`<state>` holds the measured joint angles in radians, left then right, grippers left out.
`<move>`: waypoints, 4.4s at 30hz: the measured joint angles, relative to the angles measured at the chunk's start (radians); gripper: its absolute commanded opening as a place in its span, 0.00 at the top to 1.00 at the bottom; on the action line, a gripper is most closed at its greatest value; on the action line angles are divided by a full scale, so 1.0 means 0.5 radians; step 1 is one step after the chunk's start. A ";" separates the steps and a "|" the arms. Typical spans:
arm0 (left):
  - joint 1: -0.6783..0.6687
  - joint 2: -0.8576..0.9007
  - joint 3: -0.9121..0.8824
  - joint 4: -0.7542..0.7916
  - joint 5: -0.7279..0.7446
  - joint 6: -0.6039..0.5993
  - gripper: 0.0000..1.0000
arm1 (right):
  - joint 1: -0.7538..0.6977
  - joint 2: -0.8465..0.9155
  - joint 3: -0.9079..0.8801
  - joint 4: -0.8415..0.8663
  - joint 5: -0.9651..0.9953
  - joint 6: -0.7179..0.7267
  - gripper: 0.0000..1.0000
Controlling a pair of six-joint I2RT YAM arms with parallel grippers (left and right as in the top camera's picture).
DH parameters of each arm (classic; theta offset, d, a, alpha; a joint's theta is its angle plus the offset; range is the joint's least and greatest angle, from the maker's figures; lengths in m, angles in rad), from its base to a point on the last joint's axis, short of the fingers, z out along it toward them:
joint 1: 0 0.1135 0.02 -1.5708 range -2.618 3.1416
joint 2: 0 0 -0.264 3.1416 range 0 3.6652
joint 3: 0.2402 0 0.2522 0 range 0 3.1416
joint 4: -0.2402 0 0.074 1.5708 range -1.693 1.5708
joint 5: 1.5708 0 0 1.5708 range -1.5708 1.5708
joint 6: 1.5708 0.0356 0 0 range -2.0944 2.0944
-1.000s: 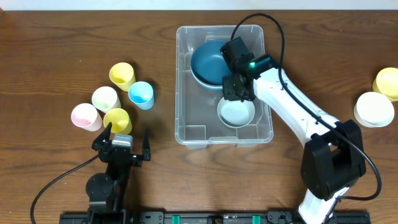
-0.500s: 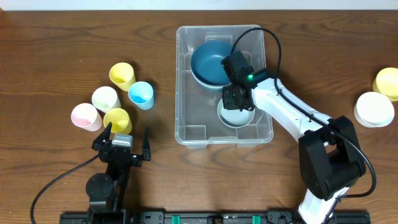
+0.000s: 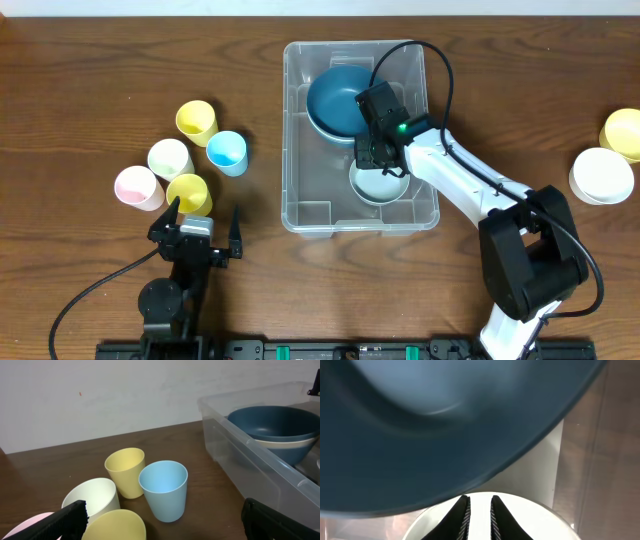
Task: Pack container
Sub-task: 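Lower the white bowl into the container and open the right gripper, then move the right gripper out to the white bowl on the right, then grasp the rim of the white bowl with the right gripper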
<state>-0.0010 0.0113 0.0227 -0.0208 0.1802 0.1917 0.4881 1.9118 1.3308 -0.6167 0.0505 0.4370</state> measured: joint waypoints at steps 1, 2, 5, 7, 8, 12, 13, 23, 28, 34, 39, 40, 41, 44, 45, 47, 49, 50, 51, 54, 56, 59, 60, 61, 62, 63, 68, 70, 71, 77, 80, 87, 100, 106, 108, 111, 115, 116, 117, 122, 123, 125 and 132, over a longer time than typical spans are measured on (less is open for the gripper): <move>0.000 -0.001 0.000 0.000 0.000 0.000 0.02 | 0.001 0.000 -0.001 0.009 0.005 0.000 0.84; 0.000 -0.001 0.000 0.000 0.000 0.000 0.02 | 0.001 0.000 -0.002 0.018 0.010 0.001 0.84; 0.000 -0.001 0.000 0.000 0.000 0.000 0.02 | 0.000 0.000 -0.002 0.047 0.020 0.000 0.84; 0.000 -0.001 0.000 0.000 0.000 0.000 0.02 | 0.001 0.000 -0.003 0.077 0.021 0.000 0.84; 0.000 -0.001 0.000 0.000 0.000 0.000 0.02 | 0.001 0.000 -0.003 0.087 0.022 0.000 0.84; 0.000 -0.001 0.000 0.000 0.001 0.000 0.02 | 0.001 0.001 -0.005 0.121 0.028 0.001 0.83; 0.000 -0.001 0.000 0.000 0.000 0.000 0.02 | 0.001 0.001 -0.005 0.122 0.029 0.001 0.83; 0.000 -0.001 0.000 0.000 0.000 0.000 0.02 | -0.035 0.001 0.005 0.113 0.034 -0.021 0.82; 0.000 -0.001 0.000 0.000 0.000 0.000 0.02 | -0.126 0.002 0.089 0.100 0.042 -0.056 0.82; 0.000 -0.001 0.000 0.000 0.000 0.000 0.02 | -0.155 0.002 0.132 0.045 0.017 -0.076 0.85; 0.000 -0.001 0.000 0.000 0.000 0.000 0.02 | -0.155 0.003 0.274 -0.204 -0.002 -0.087 0.87; 0.000 -0.001 0.000 -0.001 0.001 0.000 0.03 | -0.155 0.003 0.327 -0.278 -0.003 -0.089 0.86; 0.000 -0.001 0.000 0.000 0.001 0.000 0.02 | -0.155 0.004 0.397 -0.383 -0.007 -0.089 0.85; 0.000 -0.001 0.000 0.001 0.000 0.000 0.02 | -0.157 0.003 0.633 -0.661 -0.002 -0.082 0.66; 0.000 0.000 0.000 0.001 0.001 0.000 0.02 | -0.161 0.002 0.763 -0.809 0.016 -0.082 0.55; 0.000 -0.001 0.000 0.001 0.000 0.000 0.02 | -0.184 -0.011 0.919 -0.996 0.039 -0.045 0.36; 0.000 -0.001 0.000 0.001 0.000 0.000 0.02 | -0.235 -0.042 1.058 -1.173 0.065 -0.012 0.23; 0.000 -0.001 0.000 0.000 0.000 -0.001 0.02 | -0.281 -0.066 1.122 -1.255 0.072 0.005 0.19; 0.000 -0.001 0.000 0.000 0.000 0.000 0.02 | -0.339 -0.095 1.176 -1.330 0.083 0.019 0.16; 0.000 -0.001 0.000 0.000 0.000 0.000 0.02 | -0.557 -0.200 1.247 -1.493 0.116 0.073 0.13; 0.000 -0.001 0.000 0.000 0.000 0.000 0.02 | -0.749 -0.262 1.264 -1.623 0.128 0.108 0.13; 0.000 -0.001 0.000 0.000 0.000 0.000 0.02 | -0.992 -0.291 1.264 -1.745 0.154 0.138 0.12; 0.000 -0.001 0.000 -0.001 0.000 0.000 0.02 | -1.062 -0.291 1.254 -1.760 0.156 0.144 0.12; 0.000 -0.001 0.000 0.000 0.000 0.000 0.02 | -1.128 -0.291 1.231 -1.763 0.156 0.150 0.11; 0.000 -0.001 0.000 0.000 0.000 0.000 0.02 | -1.194 -0.291 1.197 -1.764 0.162 0.157 0.11; 0.000 -0.001 0.000 0.000 0.000 0.000 0.02 | -1.238 -0.291 1.167 -1.757 0.163 0.159 0.11; 0.000 -0.001 0.000 0.000 0.000 0.000 0.02 | -1.529 -0.290 0.925 -1.601 0.159 0.179 0.03; 0.000 -0.001 0.000 0.000 0.000 0.000 0.02 | -1.649 -0.289 0.826 -1.504 0.148 0.188 0.01; 0.000 -0.001 0.000 0.000 0.000 0.000 0.02 | -1.713 -0.289 0.766 -1.445 0.144 0.185 0.01; 0.000 -0.001 0.000 0.000 0.000 0.000 0.02 | -1.893 -0.289 0.469 -1.118 0.092 0.102 0.01; 0.000 -0.001 0.000 0.000 0.000 0.000 0.02 | -1.895 -0.289 0.339 -0.961 0.069 0.076 0.01; 0.000 -0.001 0.000 0.000 0.000 0.000 0.02 | -1.894 -0.287 0.123 -0.605 0.060 0.050 0.01; 0.000 -0.001 0.000 0.000 0.000 0.000 0.02 | -1.896 -0.173 0.086 -0.378 0.119 -0.185 0.01; 0.000 -0.001 0.000 0.000 0.000 0.000 0.02 | -1.918 0.020 0.081 -0.337 0.118 -0.220 0.01; 0.000 -0.001 0.000 0.000 0.000 0.000 0.02 | -1.938 0.024 0.077 -0.317 0.119 -0.240 0.01; 0.000 -0.001 0.000 0.000 0.000 0.000 0.02 | -1.964 0.024 0.078 -0.285 0.118 -0.282 0.01; 0.000 -0.001 0.000 0.000 0.001 0.000 0.02 | -1.976 0.034 0.078 -0.262 0.108 -0.343 0.01; 0.000 -0.001 0.000 0.000 0.000 0.000 0.02 | -1.976 0.046 0.078 -0.256 0.106 -0.352 0.01; 0.000 -0.001 0.000 0.000 0.000 0.000 0.02 | -1.976 0.062 0.078 -0.251 0.102 -0.359 0.01; 0.000 -0.001 0.000 0.000 0.001 0.000 0.02 | -1.976 0.203 0.077 -0.241 0.085 -0.378 0.02; 0.000 0.000 0.000 0.000 0.000 0.000 0.02 | -1.976 0.222 0.076 -0.235 0.080 -0.381 0.02; 0.000 -0.001 0.000 0.000 0.000 0.000 0.02 | -1.976 0.229 0.074 -0.225 0.071 -0.386 0.03; 0.000 -0.001 0.000 0.000 0.000 0.000 0.02 | -1.976 0.229 0.074 -0.197 0.061 -0.416 0.47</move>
<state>-0.0010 0.0109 0.0227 -0.0208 0.1802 0.1917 -0.4999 2.0262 1.3678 -0.7151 0.0811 0.2291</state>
